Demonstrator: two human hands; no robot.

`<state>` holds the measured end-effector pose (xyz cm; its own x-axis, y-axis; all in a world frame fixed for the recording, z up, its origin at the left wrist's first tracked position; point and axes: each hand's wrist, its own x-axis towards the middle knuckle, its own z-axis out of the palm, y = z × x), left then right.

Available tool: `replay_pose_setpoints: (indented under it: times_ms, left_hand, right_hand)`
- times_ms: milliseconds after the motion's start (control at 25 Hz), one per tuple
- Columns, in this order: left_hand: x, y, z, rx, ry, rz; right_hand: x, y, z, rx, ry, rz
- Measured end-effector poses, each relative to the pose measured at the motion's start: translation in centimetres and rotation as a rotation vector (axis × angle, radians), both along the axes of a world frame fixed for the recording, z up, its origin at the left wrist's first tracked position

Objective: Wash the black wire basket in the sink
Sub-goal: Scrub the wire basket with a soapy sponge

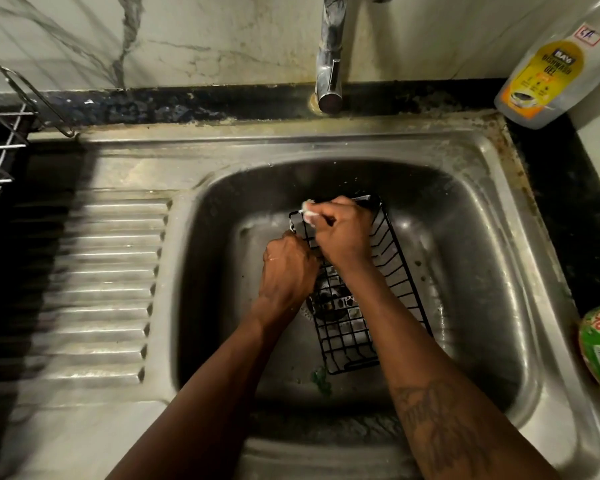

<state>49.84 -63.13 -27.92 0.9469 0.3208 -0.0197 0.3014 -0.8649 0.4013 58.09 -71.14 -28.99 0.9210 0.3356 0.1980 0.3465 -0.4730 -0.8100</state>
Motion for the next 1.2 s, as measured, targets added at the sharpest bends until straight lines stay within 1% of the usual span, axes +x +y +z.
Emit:
replay_pose_setpoints:
  times_ms: [80, 160, 280, 360, 400, 480, 560, 680, 760, 800, 880, 920, 1040, 1080, 1160, 1200]
  left_hand:
    - [-0.1, 0.0, 0.4, 0.067, -0.041, -0.082]
    - [0.1, 0.2, 1.0, 0.116, -0.047, -0.076]
    - [0.1, 0.1, 0.4, 0.008, -0.03, 0.004]
    - [0.0, 0.0, -0.6, -0.047, 0.024, 0.106]
    - [0.0, 0.0, -0.9, -0.047, 0.058, 0.145]
    - [0.1, -0.1, -1.3, -0.028, 0.1, 0.166]
    - [0.2, -0.1, -1.3, -0.029, 0.094, 0.172]
    - [0.1, -0.1, -0.9, -0.036, 0.058, 0.099]
    - [0.0, -0.1, -0.6, -0.062, 0.061, 0.065]
    - [-0.1, -0.1, -0.6, -0.066, 0.058, 0.08]
    - [-0.2, -0.1, -0.7, -0.025, 0.043, 0.116]
    - [-0.3, -0.2, -0.8, -0.009, 0.056, 0.124]
    - [-0.1, -0.1, -0.9, -0.021, 0.087, 0.136]
    - [0.0, -0.1, -1.1, -0.028, 0.08, 0.143]
    - [0.2, -0.2, -1.1, -0.042, 0.071, 0.148]
    - [0.1, -0.3, -1.2, -0.05, 0.076, 0.152]
  right_hand:
    - [0.1, 1.1, -0.2, 0.072, 0.061, 0.058]
    - [-0.1, 1.4, -0.7, 0.129, 0.111, 0.05]
    - [-0.7, 0.7, -2.1, 0.186, 0.288, 0.022]
    - [-0.9, 0.1, -2.8, 0.185, 0.385, -0.108]
    - [-0.9, -0.1, -2.9, 0.203, 0.386, -0.228]
    - [-0.4, -0.5, -2.5, 0.229, 0.268, -0.452]
    - [0.2, -0.8, -2.4, 0.184, 0.181, -0.545]
    - [0.3, -0.7, -3.4, 0.125, 0.253, -0.543]
    - [-0.2, -0.5, -4.3, 0.035, 0.273, -0.473]
    - [-0.4, -0.4, -4.5, 0.024, 0.314, -0.432]
    - [-0.3, -0.2, -4.2, 0.124, 0.409, -0.41]
    - [-0.2, -0.2, -3.8, 0.176, 0.41, -0.434]
    - [0.1, -0.1, -2.6, 0.175, 0.246, -0.54]
    - [0.2, -0.1, -2.5, 0.201, 0.223, -0.557]
    - [0.6, -0.3, -3.3, 0.214, 0.217, -0.522]
    - [0.6, -0.3, -3.4, 0.214, 0.243, -0.474]
